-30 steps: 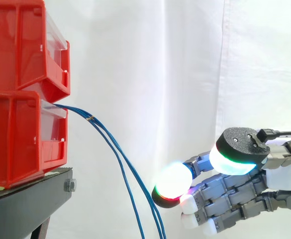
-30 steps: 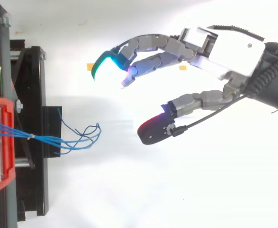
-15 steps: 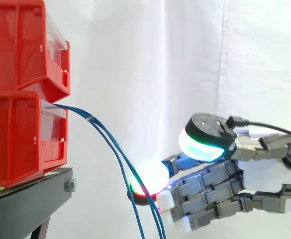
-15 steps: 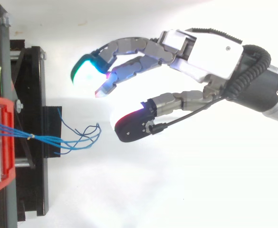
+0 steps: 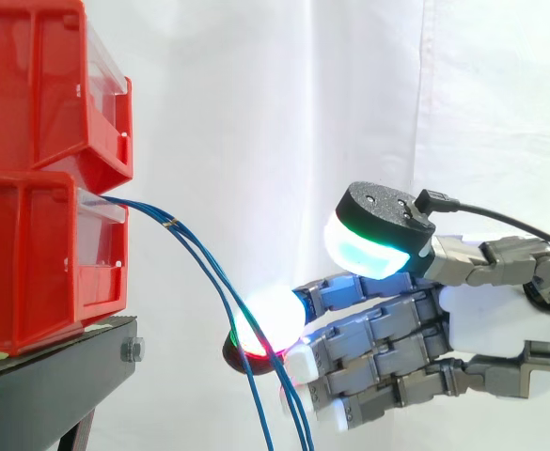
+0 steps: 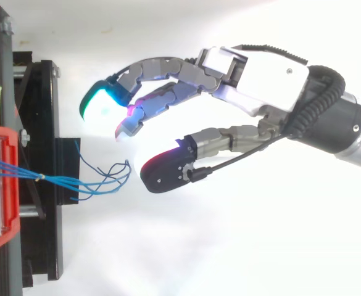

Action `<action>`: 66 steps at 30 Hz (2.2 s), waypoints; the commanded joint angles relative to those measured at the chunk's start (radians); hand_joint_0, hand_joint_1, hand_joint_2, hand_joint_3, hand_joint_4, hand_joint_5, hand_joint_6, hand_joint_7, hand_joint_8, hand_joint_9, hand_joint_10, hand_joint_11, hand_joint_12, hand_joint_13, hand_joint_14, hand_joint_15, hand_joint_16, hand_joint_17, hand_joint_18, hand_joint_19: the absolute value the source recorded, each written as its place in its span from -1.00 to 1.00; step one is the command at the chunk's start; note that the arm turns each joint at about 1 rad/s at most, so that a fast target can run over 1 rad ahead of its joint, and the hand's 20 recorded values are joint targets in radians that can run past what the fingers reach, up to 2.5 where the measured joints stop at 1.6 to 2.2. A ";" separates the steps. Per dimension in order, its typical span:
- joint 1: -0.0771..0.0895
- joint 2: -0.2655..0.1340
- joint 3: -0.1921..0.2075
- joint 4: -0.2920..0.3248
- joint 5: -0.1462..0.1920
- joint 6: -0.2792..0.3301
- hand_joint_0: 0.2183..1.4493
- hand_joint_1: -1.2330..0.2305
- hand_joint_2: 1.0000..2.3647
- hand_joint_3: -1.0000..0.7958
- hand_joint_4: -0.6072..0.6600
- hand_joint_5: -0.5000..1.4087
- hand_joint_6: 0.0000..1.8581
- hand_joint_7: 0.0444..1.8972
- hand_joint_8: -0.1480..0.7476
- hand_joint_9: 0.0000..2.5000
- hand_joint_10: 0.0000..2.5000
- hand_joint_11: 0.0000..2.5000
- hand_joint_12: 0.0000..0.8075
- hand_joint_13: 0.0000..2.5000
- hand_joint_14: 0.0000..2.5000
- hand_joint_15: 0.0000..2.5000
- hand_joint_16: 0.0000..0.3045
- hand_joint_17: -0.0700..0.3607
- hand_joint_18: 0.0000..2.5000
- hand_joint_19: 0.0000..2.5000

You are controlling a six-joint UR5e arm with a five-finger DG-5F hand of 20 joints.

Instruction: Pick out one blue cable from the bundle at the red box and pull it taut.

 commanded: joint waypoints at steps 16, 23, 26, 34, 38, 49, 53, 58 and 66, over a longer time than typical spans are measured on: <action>0.000 -0.066 0.050 0.008 -0.040 0.135 -0.42 -0.15 -1.00 -0.44 0.34 -0.63 -0.46 -0.14 -0.05 -0.32 -0.99 -0.61 -0.17 -0.39 -0.99 -0.70 -0.72 -0.23 -0.50 -0.67; 0.002 -0.066 0.077 -0.014 -0.037 0.173 -0.42 -0.17 -1.00 -0.44 0.33 -0.63 -0.46 -0.13 -0.06 -0.32 -0.98 -0.61 -0.17 -0.39 -0.99 -0.69 -0.72 -0.23 -0.50 -0.66; 0.003 -0.066 0.080 -0.017 -0.037 0.175 -0.42 -0.17 -1.00 -0.44 0.33 -0.63 -0.46 -0.13 -0.06 -0.32 -0.98 -0.60 -0.17 -0.38 -0.99 -0.69 -0.72 -0.23 -0.49 -0.66; 0.006 -0.066 0.080 -0.012 -0.042 0.175 -0.41 -0.17 -1.00 -0.44 0.34 -0.63 -0.46 -0.12 -0.06 -0.32 -0.98 -0.61 -0.17 -0.38 -0.99 -0.68 -0.72 -0.23 -0.49 -0.66; 0.010 -0.066 0.080 -0.008 -0.043 0.172 -0.41 -0.17 -1.00 -0.44 0.34 -0.63 -0.46 -0.12 -0.07 -0.32 -0.98 -0.60 -0.17 -0.38 -0.99 -0.68 -0.72 -0.23 -0.49 -0.65; 0.013 -0.066 0.080 0.006 -0.051 0.176 -0.37 -0.15 -0.99 -0.38 0.33 -0.63 -0.46 -0.12 -0.07 -0.32 -0.99 -0.60 -0.17 -0.37 -0.99 -0.67 -0.72 -0.23 -0.48 -0.65; 0.013 -0.066 0.080 0.009 -0.051 0.176 -0.37 -0.15 -0.99 -0.38 0.33 -0.63 -0.46 -0.12 -0.07 -0.31 -0.98 -0.61 -0.18 -0.37 -0.99 -0.68 -0.72 -0.23 -0.48 -0.64; 0.014 -0.066 0.080 0.009 -0.052 0.176 -0.37 -0.16 -0.99 -0.38 0.33 -0.63 -0.46 -0.12 -0.07 -0.31 -0.98 -0.61 -0.17 -0.37 -0.99 -0.68 -0.72 -0.23 -0.48 -0.64; 0.019 -0.066 0.082 0.009 -0.057 0.175 -0.37 -0.16 -0.99 -0.38 0.33 -0.63 -0.46 -0.12 -0.07 -0.31 -0.99 -0.60 -0.17 -0.37 -0.99 -0.68 -0.72 -0.23 -0.48 -0.65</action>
